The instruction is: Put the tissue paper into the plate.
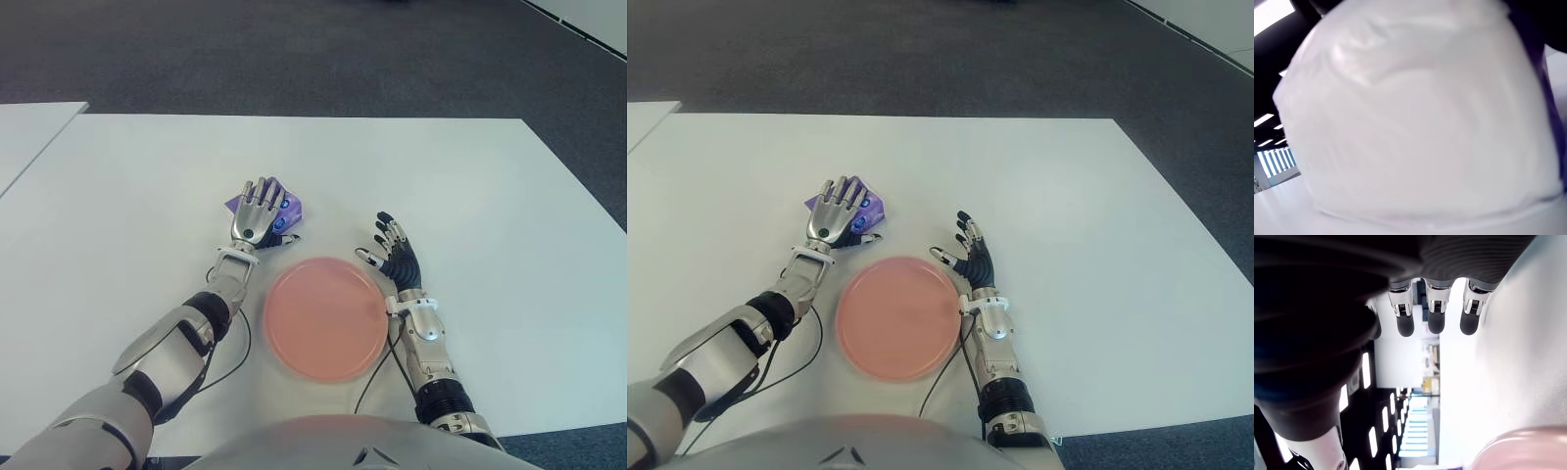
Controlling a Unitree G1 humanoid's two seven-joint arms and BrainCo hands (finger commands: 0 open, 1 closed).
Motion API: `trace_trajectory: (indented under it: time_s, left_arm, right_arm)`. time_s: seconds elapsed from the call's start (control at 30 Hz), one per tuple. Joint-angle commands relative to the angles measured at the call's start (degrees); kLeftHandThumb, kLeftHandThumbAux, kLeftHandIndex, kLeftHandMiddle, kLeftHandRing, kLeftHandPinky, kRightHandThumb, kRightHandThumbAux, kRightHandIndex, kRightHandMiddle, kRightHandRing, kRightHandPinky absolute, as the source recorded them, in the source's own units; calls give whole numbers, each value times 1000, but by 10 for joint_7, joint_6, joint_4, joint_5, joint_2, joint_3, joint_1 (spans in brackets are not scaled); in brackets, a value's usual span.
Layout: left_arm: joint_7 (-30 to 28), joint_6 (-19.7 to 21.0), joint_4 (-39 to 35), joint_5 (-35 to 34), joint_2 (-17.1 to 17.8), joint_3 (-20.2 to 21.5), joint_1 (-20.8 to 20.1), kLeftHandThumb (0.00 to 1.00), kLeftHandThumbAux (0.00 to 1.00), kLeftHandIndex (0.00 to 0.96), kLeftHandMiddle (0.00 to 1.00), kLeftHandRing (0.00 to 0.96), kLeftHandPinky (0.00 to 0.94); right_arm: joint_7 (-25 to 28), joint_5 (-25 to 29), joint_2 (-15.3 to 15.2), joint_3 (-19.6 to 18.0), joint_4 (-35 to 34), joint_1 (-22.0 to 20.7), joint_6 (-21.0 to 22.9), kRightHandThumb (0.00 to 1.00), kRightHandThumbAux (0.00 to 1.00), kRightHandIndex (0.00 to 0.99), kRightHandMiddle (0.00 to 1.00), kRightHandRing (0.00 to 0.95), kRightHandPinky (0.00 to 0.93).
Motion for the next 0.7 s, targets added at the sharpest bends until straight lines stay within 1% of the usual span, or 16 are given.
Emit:
trace_trajectory:
  time_s: [0.03, 0.1, 0.2, 0.27, 0.33, 0.4, 0.47, 0.5, 0.53, 0.57, 0.6, 0.63, 0.67, 0.7]
  left_arm:
    - [-41, 7, 28, -18, -9, -1, 43, 321, 129, 0, 0, 0, 0]
    - [-46, 14, 26, -22, -11, 0, 44, 327, 133, 0, 0, 0, 0]
    - [-59, 36, 18, -26, -18, 1, 48, 342, 142, 0, 0, 0, 0]
    - [-51, 45, 12, -31, -21, 6, 52, 352, 148, 0, 0, 0, 0]
    - [-34, 45, 4, -37, -23, 12, 56, 369, 154, 0, 0, 0, 0]
    - [7, 31, -5, -46, -23, 24, 61, 382, 159, 0, 0, 0, 2]
    - [40, 21, -7, -47, -23, 27, 64, 389, 166, 0, 0, 0, 14]
    - [66, 13, -6, -43, -20, 25, 62, 392, 172, 0, 0, 0, 28]
    - [85, 7, -5, -40, -19, 24, 60, 399, 209, 0, 0, 0, 130]
    - [103, 5, -4, -34, -17, 20, 54, 401, 222, 0, 0, 0, 167]
    - [115, 4, -3, -30, -17, 18, 49, 442, 276, 0, 0, 0, 254]
    - [120, 4, 0, -28, -18, 16, 47, 469, 310, 0, 0, 0, 310]
    - [117, 6, -1, -27, -19, 14, 45, 479, 322, 0, 0, 0, 330]
    - [112, 6, 1, -27, -19, 11, 45, 562, 368, 0, 0, 45, 373]
  right_arm:
    - [2, 4, -3, -4, 36, 53, 27, 46, 814, 99, 85, 28, 0]
    - [1, 4, -4, -4, 35, 54, 29, 46, 815, 98, 84, 28, 0]
    - [2, 2, -7, -4, 33, 57, 16, 44, 808, 96, 82, 27, 0]
    - [4, 0, -10, -3, 31, 59, 10, 38, 802, 94, 81, 27, 0]
    - [8, 1, -14, -4, 30, 60, 8, 29, 796, 91, 78, 25, 0]
    - [12, 3, -17, -5, 29, 60, 8, 24, 792, 89, 77, 25, 0]
    - [16, 6, -20, -7, 32, 59, 7, 21, 790, 88, 77, 25, 0]
    - [19, 8, -21, -8, 34, 57, 9, 19, 789, 87, 76, 25, 0]
    - [21, 10, -23, -9, 36, 56, 11, 18, 791, 87, 77, 27, 0]
    - [22, 12, -23, -9, 30, 58, 14, 18, 791, 88, 78, 27, 0]
    - [24, 14, -23, -10, 26, 59, 16, 17, 793, 88, 78, 29, 0]
    - [26, 15, -24, -10, 24, 60, 16, 16, 795, 88, 79, 30, 0]
    - [27, 16, -24, -9, 20, 62, 14, 16, 795, 89, 79, 30, 0]
    - [29, 17, -24, -9, 20, 63, 10, 15, 797, 89, 79, 31, 0]
